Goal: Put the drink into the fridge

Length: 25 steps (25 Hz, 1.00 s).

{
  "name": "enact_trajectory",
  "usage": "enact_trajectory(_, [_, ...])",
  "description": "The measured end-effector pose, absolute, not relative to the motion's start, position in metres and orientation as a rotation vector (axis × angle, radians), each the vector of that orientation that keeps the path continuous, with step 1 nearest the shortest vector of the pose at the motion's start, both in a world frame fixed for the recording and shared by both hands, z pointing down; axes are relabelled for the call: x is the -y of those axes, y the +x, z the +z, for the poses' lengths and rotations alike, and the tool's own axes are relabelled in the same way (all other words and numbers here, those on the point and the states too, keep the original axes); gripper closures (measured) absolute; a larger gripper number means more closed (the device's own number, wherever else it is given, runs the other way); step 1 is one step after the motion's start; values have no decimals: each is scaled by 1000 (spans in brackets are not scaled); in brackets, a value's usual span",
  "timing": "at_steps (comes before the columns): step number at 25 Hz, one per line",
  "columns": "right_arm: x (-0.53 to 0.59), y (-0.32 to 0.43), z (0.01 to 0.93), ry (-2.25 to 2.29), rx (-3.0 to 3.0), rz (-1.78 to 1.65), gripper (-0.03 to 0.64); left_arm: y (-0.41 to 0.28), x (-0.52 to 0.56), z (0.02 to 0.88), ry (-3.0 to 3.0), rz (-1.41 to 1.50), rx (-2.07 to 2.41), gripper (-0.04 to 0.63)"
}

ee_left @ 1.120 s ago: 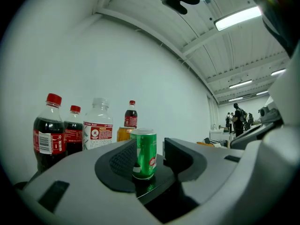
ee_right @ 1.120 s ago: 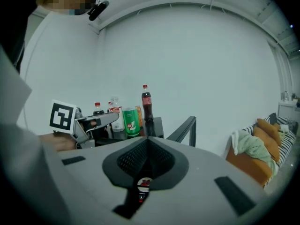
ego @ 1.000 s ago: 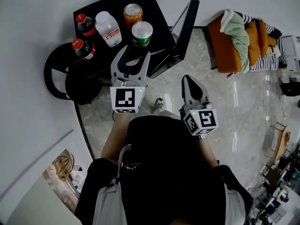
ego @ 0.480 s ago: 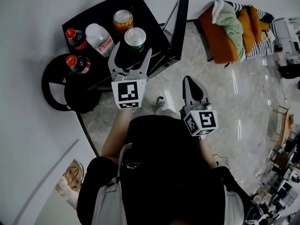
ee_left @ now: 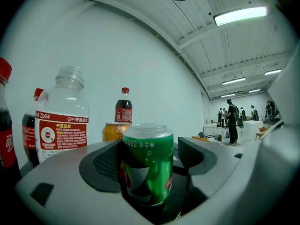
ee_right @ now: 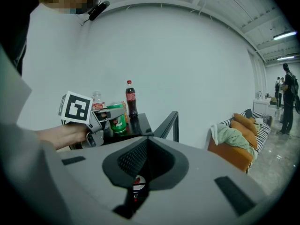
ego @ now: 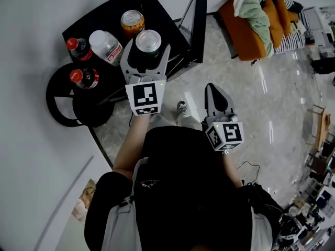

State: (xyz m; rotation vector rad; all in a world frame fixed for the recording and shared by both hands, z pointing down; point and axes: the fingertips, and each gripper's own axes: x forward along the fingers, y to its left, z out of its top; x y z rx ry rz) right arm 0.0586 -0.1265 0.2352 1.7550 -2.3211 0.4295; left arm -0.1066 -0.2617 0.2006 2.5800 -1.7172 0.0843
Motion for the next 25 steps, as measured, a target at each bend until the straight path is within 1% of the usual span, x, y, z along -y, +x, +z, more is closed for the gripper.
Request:
enact_trajectory(7, [122,59,240,1809,2281,450,603,-109,266,198,2587,67,1704,238])
enact_trajectory(9, [121,57,241,1820,2273,452,603,-110,267,198,2589,69,1702,253])
enact_trajectory(12, [118,53,242,1832,2263,454,603,-110,267,197,2593,75,1701,256])
enact_trajectory(25, [89,49,246,1915,2194,482,603,-109,263,197,2654,91,1587,259])
